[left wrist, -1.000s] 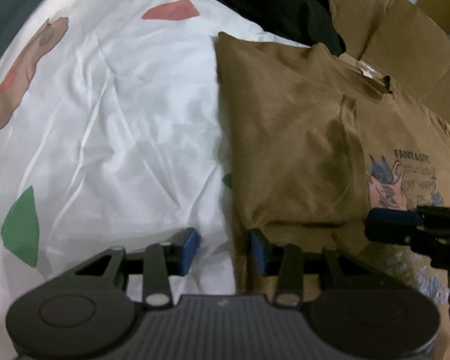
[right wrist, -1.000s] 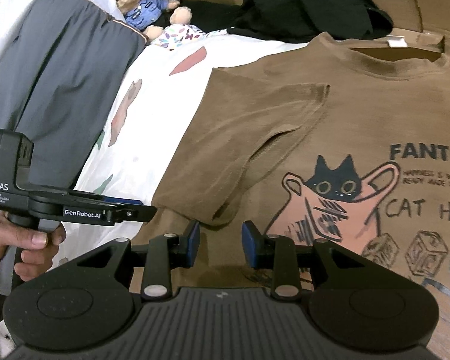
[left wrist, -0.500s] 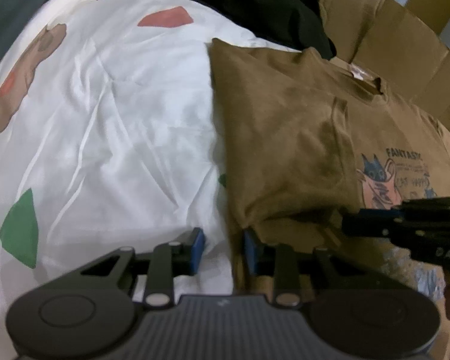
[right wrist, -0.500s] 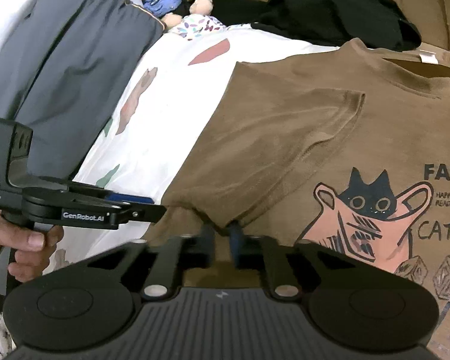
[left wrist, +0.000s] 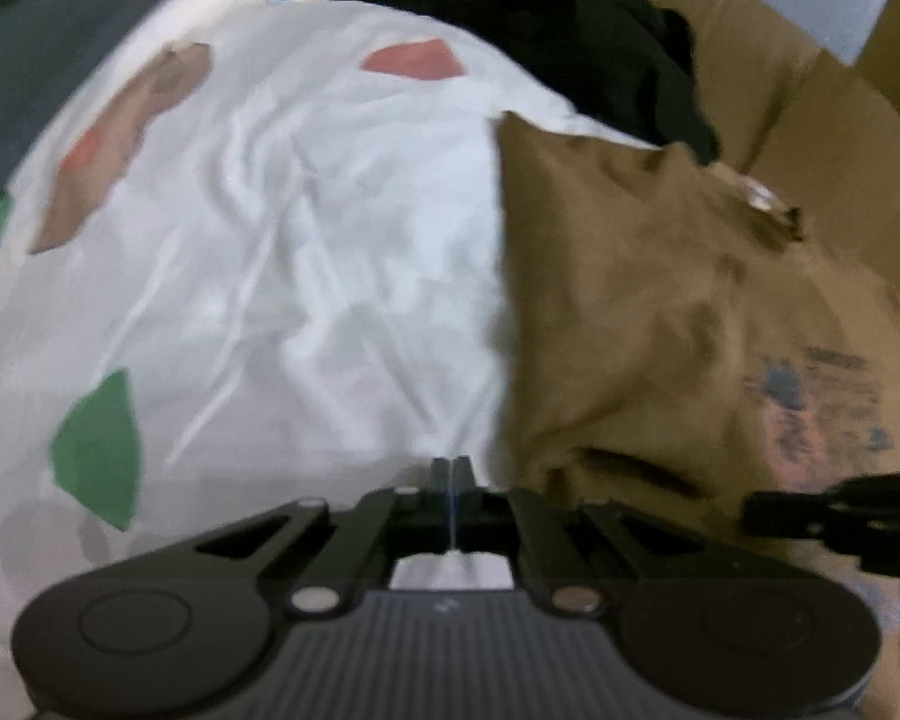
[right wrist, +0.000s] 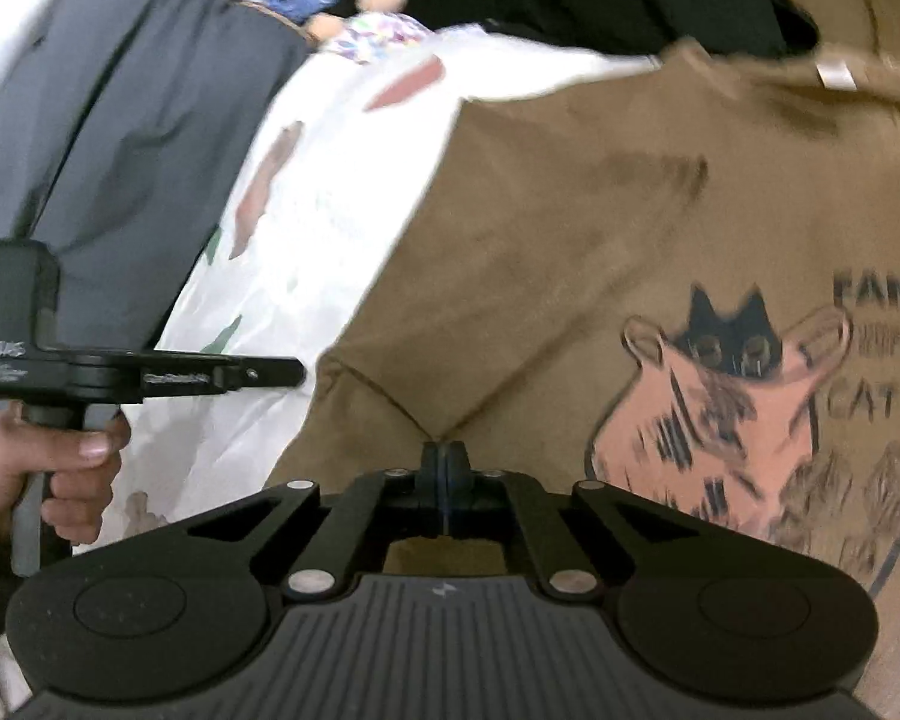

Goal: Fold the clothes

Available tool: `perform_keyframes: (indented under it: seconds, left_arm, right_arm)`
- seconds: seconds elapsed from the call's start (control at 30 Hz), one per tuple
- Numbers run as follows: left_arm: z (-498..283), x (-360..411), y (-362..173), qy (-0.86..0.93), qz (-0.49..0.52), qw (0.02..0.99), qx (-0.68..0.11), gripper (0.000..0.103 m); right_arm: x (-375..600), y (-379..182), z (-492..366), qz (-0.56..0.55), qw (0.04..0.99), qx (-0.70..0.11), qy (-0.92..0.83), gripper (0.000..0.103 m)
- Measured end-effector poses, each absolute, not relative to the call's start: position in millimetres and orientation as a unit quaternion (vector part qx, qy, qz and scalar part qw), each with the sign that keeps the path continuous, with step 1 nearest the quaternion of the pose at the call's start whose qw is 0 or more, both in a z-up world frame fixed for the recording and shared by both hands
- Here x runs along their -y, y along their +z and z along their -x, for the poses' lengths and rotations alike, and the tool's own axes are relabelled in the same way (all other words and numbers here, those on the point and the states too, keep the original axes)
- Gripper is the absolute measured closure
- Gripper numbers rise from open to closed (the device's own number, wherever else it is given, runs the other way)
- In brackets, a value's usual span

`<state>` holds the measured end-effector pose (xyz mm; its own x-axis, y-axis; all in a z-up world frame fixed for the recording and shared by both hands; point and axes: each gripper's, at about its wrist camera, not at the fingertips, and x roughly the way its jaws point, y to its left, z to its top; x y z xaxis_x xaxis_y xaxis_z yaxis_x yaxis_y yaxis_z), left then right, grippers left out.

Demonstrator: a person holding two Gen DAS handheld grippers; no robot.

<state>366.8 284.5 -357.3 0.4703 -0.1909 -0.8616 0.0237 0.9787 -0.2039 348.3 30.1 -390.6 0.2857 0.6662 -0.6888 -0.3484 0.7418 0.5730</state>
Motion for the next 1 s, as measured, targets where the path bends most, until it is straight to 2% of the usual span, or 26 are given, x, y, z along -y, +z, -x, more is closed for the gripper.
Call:
perform_keyframes:
  seconds: [0.03, 0.1, 0.13, 0.47, 0.53, 0.57, 0.6, 0.83, 1.0]
  left_arm:
    - [-367, -282, -357, -0.068, 0.077, 0.854, -0.51, 0.09]
    - [-367, -277, -359, -0.079, 0.078, 0.853, -0.51, 0.089]
    - [-367, -275, -360, -0.084, 0.079, 0.852, -0.511, 0.089]
    - [-372, -254, -373, -0.113, 0.043, 0.842, -0.526, 0.086]
    - [-373, -252, -375, -0.111, 0.036, 0.841, -0.529, 0.088]
    - [-374, -255, -375, -0.107, 0.047, 0.84, -0.529, 0.09]
    - [-375, -258, -376, -0.103, 0.058, 0.84, -0.53, 0.091]
    - [-373, -260, -373, -0.083, 0.061, 0.846, -0.523, 0.099]
    - [-369, -262, -364, -0.078, 0.046, 0.849, -0.52, 0.099]
  right_arm:
    - [-29, -391, -348, -0.168, 0.784, -0.502, 0.324, 0.089]
    - [-29, -392, -350, -0.183, 0.784, -0.5, 0.32, 0.064]
    - [-29, -393, -350, -0.186, 0.783, -0.5, 0.319, 0.061]
    - [-37, -413, -370, -0.234, 0.76, -0.527, 0.301, 0.062]
    - [-38, -414, -373, -0.236, 0.757, -0.53, 0.301, 0.073]
    - [-39, -414, -374, -0.235, 0.756, -0.532, 0.3, 0.088]
    - [-38, -415, -374, -0.232, 0.757, -0.533, 0.299, 0.098]
    - [-26, -407, -369, -0.229, 0.764, -0.516, 0.312, 0.101]
    - [-22, -404, -366, -0.207, 0.772, -0.519, 0.302, 0.102]
